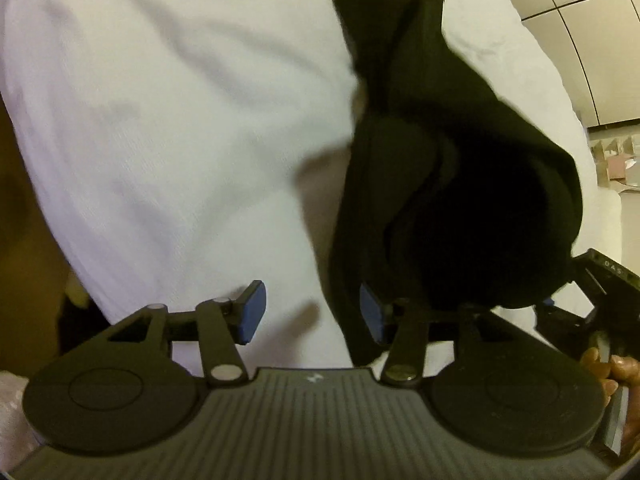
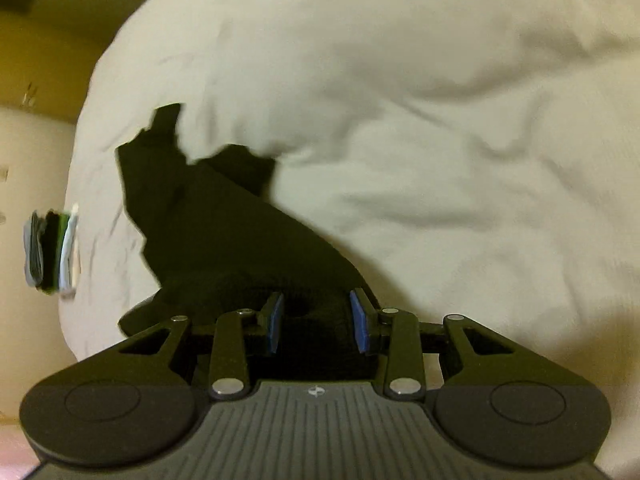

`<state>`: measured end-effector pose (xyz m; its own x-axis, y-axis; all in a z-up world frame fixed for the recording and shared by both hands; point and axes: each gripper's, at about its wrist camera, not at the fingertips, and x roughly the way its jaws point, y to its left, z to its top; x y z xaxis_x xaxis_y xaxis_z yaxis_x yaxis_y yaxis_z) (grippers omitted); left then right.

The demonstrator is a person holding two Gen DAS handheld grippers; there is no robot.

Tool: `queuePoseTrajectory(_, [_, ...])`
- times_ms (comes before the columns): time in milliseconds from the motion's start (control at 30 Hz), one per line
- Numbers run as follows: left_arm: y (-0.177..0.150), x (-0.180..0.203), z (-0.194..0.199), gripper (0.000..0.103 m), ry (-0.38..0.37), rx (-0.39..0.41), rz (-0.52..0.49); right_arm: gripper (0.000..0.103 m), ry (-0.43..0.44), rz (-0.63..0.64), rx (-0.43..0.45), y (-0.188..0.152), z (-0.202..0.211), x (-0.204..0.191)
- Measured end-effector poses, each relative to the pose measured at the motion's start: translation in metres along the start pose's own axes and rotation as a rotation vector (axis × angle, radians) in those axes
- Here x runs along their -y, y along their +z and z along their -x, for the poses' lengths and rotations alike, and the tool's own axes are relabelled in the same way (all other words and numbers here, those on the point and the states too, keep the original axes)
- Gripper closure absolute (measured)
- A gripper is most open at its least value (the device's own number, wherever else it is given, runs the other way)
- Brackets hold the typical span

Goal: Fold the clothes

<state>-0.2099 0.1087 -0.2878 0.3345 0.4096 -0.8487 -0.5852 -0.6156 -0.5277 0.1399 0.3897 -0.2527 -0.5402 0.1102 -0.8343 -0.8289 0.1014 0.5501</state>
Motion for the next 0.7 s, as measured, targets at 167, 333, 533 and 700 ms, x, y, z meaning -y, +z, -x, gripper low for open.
queuePoseTrajectory(167, [-0.015, 0.016, -0.026, 0.036, 0.025, 0.023, -0.060, 0.064, -0.036, 0.086, -0.030, 0.010, 0.000, 0.011])
queuePoseTrajectory(333, [-0.016, 0.027, -0.042, 0.036, 0.046, 0.033, -0.068, 0.063, -0.062, 0.154, -0.052, 0.011, -0.006, 0.004])
queuePoseTrajectory(533, [-0.014, 0.032, -0.041, 0.082, -0.018, 0.034, -0.072, 0.052, -0.129, 0.597, -0.022, -0.014, 0.024, -0.042])
queuePoseTrajectory(700, [-0.016, 0.025, -0.042, 0.082, -0.041, 0.029, -0.042, 0.027, -0.096, 1.151, 0.036, -0.076, 0.049, -0.093])
